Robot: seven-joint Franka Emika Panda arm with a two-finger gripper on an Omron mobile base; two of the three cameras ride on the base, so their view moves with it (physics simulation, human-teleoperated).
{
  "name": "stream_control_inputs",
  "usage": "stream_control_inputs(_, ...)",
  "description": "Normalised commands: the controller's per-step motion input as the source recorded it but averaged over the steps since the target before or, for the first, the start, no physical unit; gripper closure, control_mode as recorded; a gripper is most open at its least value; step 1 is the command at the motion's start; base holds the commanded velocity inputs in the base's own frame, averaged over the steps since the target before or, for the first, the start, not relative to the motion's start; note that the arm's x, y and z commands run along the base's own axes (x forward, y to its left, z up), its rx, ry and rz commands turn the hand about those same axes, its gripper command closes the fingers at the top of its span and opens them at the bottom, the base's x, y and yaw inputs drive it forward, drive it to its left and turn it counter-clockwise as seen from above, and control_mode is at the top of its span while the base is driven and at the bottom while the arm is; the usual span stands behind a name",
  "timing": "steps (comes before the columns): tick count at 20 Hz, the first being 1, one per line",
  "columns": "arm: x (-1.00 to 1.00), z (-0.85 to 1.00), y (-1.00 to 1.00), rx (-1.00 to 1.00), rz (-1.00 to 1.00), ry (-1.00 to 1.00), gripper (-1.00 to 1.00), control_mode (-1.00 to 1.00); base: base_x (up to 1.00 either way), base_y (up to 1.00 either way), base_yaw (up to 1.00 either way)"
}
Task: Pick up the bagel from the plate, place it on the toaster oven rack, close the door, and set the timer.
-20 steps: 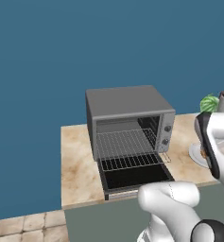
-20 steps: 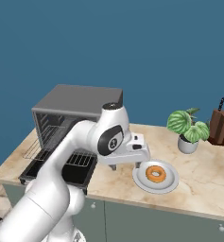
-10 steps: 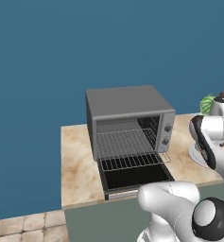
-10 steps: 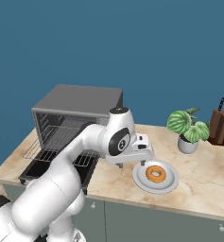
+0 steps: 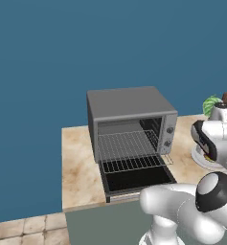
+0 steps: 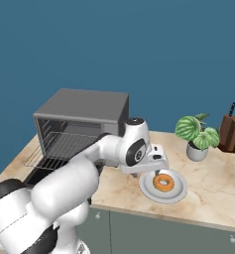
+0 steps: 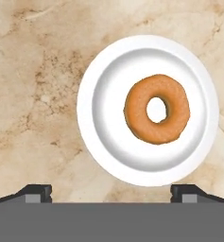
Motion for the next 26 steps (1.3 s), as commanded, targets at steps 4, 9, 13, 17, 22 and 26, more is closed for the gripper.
stream_control_inputs(4, 0.23, -0.22, -0.1, 0.0, 0.0, 0.0, -1.0, -1.0, 0.0, 0.0, 0.0)
stream_control_inputs(9, 0.12, -0.2, -0.06, 0.0, 0.0, 0.0, -1.0, -1.0, 0.0, 0.0, 0.0)
stream_control_inputs(13, 0.0, -0.2, 0.0, -0.03, 0.0, 0.0, -1.0, -1.0, 0.0, 0.0, 0.0)
stream_control_inputs(17, 0.08, -0.18, 0.0, -0.06, -0.01, -0.01, -1.0, -1.0, 0.0, 0.0, 0.0)
stream_control_inputs(22, 0.15, -0.1, 0.0, -0.06, -0.01, -0.03, -1.0, -1.0, 0.0, 0.0, 0.0)
stream_control_inputs(26, 0.2, -0.03, -0.01, -0.03, 0.0, -0.05, -1.0, -1.0, 0.0, 0.0, 0.0)
